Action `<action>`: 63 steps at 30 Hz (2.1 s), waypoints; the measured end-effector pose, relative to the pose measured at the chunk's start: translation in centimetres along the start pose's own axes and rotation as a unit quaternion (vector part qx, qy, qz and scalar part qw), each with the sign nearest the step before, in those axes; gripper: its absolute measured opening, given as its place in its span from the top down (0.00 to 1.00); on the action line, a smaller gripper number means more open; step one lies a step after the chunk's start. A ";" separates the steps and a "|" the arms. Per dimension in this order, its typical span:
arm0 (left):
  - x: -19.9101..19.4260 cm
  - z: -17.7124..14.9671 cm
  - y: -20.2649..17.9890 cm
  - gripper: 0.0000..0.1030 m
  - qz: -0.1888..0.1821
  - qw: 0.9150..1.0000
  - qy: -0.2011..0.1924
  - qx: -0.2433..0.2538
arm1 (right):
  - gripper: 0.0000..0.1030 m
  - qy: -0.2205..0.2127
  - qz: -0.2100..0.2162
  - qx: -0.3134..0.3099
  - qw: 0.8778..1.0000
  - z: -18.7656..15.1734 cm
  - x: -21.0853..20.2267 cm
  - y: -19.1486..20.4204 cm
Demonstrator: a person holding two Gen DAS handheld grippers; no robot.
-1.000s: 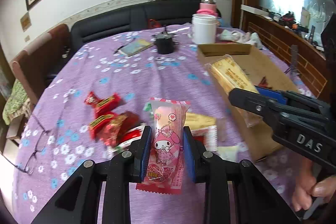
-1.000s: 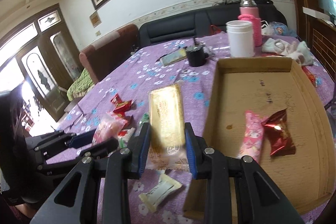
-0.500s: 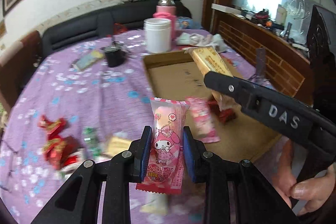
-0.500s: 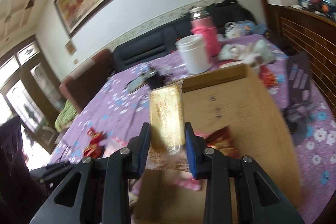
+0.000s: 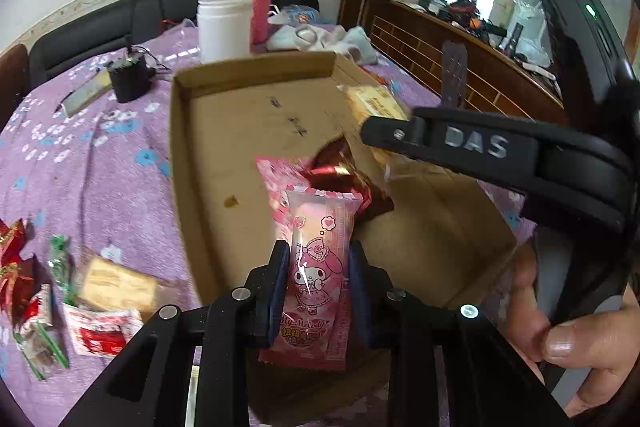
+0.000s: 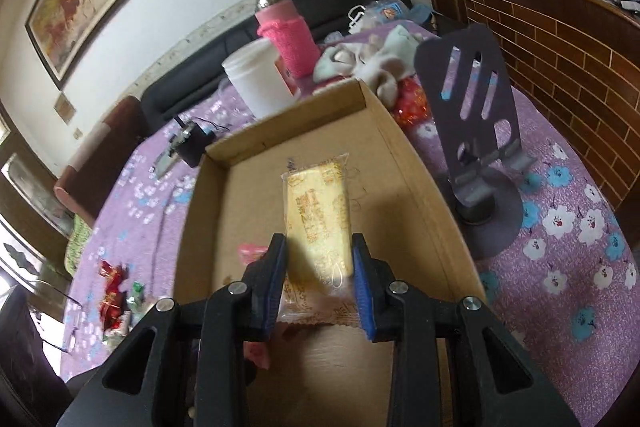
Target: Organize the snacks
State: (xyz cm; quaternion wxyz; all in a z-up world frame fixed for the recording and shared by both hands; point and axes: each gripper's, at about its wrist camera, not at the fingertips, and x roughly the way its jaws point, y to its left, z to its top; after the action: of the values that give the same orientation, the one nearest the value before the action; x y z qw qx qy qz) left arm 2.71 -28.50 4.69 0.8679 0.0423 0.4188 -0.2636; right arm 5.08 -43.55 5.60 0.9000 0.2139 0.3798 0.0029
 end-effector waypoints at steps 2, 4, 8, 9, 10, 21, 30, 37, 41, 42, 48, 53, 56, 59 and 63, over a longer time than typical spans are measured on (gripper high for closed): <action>0.3 -0.4 -0.2 0.72 0.000 1.000 0.003 0.011 | 0.71 0.005 -0.009 -0.001 1.000 -0.1 0.4 0.0; 0.3 -0.6 -0.3 0.72 -0.002 1.000 0.003 0.014 | 0.71 0.007 -0.012 0.001 1.000 -0.3 0.6 -0.1; 0.4 -1.0 0.0 0.72 -0.006 1.000 0.007 0.011 | 0.71 0.015 -0.021 0.004 1.000 -0.5 1.1 -0.4; 0.4 -1.0 0.0 0.72 -0.005 1.000 0.007 0.012 | 0.71 0.016 -0.022 0.004 1.000 -0.6 1.1 -0.5; 0.4 -1.0 0.0 0.72 -0.004 1.000 0.007 0.011 | 0.71 0.017 -0.025 0.002 1.000 -0.7 1.2 -0.4; 0.5 -1.1 0.0 0.72 -0.001 1.000 0.003 0.018 | 0.70 0.024 -0.030 0.001 0.999 -0.8 1.6 -0.3; 0.5 -1.1 0.2 0.72 -0.005 1.000 0.002 0.014 | 0.70 0.016 -0.030 0.004 0.999 -0.7 1.1 -0.4; 0.3 -1.1 -0.1 0.70 -0.009 1.000 -0.004 0.021 | 0.70 0.001 -0.030 -0.001 1.000 -0.6 0.5 0.0; -0.2 -1.1 -0.6 0.60 -0.012 0.999 -0.014 0.030 | 0.70 0.001 -0.028 0.002 1.000 -0.5 0.5 0.0; -0.3 -1.1 -0.7 0.58 -0.011 0.999 -0.016 0.033 | 0.70 0.001 -0.028 0.003 1.000 -0.5 0.6 0.0; -1.1 -1.2 -1.2 0.55 0.001 0.998 -0.035 0.047 | 0.70 -0.002 -0.028 0.002 1.000 -0.5 0.4 -0.1; -1.8 -1.1 -1.0 0.55 0.002 0.998 -0.049 0.044 | 0.70 -0.003 -0.027 0.003 1.000 -0.5 0.3 0.0; -2.2 -1.0 -0.8 0.55 0.000 0.998 -0.055 0.038 | 0.70 -0.005 -0.027 0.003 1.000 -0.4 0.2 0.0; -2.3 -1.0 -0.7 0.55 0.000 0.998 -0.059 0.034 | 0.70 -0.007 -0.027 0.002 1.000 -0.4 0.1 0.1; -2.5 -0.8 -0.6 0.55 -0.001 0.998 -0.064 0.029 | 0.70 -0.009 -0.026 -0.001 1.000 -0.5 0.0 0.3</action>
State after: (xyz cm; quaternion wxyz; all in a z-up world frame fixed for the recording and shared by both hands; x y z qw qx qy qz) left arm 0.55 -27.67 6.15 0.8911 0.0507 0.3546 -0.2786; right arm 4.82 -43.08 5.43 0.9032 0.2033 0.3774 -0.0219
